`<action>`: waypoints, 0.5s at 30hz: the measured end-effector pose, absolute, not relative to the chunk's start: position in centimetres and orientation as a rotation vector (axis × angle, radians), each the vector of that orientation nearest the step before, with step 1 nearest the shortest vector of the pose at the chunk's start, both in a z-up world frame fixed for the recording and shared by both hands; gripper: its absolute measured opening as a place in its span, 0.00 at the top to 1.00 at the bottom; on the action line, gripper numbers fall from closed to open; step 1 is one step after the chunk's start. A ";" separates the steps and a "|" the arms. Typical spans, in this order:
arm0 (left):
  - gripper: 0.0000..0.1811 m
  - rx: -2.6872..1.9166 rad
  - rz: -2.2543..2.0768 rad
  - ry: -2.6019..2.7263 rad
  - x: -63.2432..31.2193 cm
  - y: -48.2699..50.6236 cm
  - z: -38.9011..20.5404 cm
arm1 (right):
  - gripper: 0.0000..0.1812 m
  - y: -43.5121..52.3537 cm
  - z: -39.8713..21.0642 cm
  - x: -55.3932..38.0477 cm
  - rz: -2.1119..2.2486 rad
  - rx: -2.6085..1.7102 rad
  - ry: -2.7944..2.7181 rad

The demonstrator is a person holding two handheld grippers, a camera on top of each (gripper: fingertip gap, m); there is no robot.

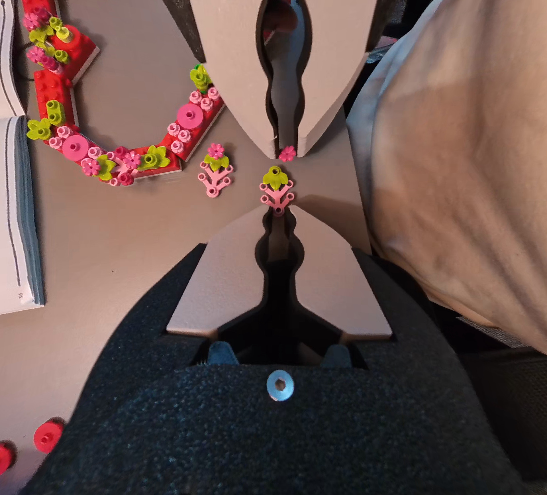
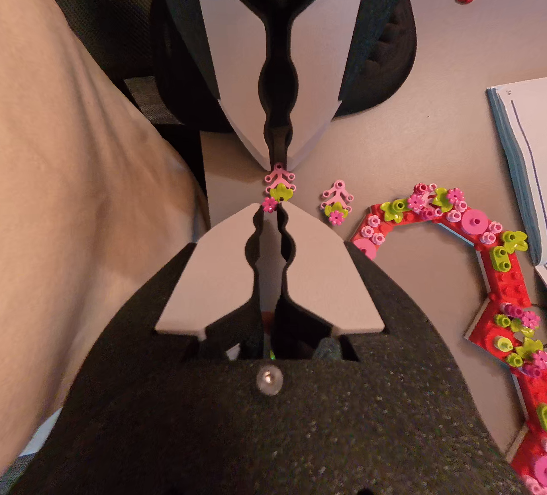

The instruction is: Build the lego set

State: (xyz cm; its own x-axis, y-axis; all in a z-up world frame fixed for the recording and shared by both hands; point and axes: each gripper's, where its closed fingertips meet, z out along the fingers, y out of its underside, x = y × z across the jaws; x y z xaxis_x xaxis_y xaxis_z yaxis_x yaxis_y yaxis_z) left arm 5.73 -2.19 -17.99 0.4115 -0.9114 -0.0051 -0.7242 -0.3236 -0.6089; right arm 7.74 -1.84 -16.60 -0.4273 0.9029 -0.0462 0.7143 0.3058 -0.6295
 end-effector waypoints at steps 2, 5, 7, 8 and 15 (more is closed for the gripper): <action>0.96 -2.165 -0.478 1.371 5.8 -2.2 -18.0 | 0.95 -1.9 -16.4 7.6 0.839 -1.451 -2.261; 0.96 -2.186 -0.493 1.361 5.8 -2.2 -18.0 | 0.95 -1.7 -16.8 7.5 0.784 -1.439 -2.285; 0.96 -2.198 -0.498 1.358 5.8 -2.2 -18.0 | 0.95 -1.4 -17.3 7.5 0.728 -1.439 -2.306; 0.96 -2.203 -0.497 1.357 5.8 -2.2 -18.0 | 0.95 -1.5 -17.3 7.4 0.730 -1.438 -2.309; 0.96 -2.205 -0.496 1.360 5.8 -2.1 -18.1 | 0.95 -1.4 -17.4 7.1 0.709 -1.440 -2.328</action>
State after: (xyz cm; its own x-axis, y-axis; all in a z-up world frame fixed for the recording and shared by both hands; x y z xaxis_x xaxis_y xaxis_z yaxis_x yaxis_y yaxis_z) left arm 5.83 -2.15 -18.05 0.4350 -0.8993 0.0458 -0.7180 -0.3771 -0.5851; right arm 7.08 -1.35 -17.42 -0.4451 0.8954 0.0049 0.7410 0.3714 -0.5595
